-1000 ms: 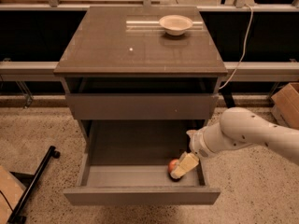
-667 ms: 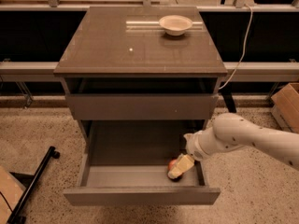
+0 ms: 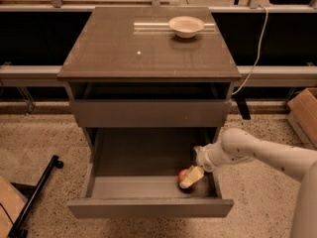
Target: Pick apple from middle drawer and place on counter
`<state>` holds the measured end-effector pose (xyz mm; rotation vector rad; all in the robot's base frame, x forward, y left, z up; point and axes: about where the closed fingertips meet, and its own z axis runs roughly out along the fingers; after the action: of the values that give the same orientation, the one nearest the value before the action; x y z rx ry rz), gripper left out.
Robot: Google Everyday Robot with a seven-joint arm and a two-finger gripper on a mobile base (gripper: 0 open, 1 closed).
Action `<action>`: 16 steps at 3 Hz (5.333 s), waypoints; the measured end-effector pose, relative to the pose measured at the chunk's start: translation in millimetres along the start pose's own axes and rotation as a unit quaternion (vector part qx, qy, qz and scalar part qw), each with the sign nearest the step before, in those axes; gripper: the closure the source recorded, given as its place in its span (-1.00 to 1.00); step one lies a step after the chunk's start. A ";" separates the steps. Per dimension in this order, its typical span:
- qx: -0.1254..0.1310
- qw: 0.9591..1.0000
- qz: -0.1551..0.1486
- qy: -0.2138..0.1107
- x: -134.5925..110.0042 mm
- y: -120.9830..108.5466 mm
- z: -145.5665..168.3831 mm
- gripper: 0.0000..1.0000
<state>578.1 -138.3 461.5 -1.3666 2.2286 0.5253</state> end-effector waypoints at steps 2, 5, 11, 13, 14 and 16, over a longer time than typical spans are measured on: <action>-0.014 0.999 0.034 -0.027 29.0 -21.9 48.2 -1.00; -0.035 0.996 0.082 -0.024 40.2 -6.3 61.7 0.32; 0.116 0.991 0.052 0.048 -108.2 -61.0 -374.8 1.00; 0.121 0.989 0.036 0.079 -135.9 -70.5 -401.7 1.00; 0.141 0.987 0.038 0.066 -143.6 -80.1 -407.0 1.00; 0.180 0.983 0.023 -0.037 -198.5 -125.2 -402.3 1.00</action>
Offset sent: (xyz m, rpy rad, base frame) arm 0.0262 -0.0118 -0.0833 0.1067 0.0587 -0.0899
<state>691.6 -268.9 893.9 -1.0922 2.1676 0.1705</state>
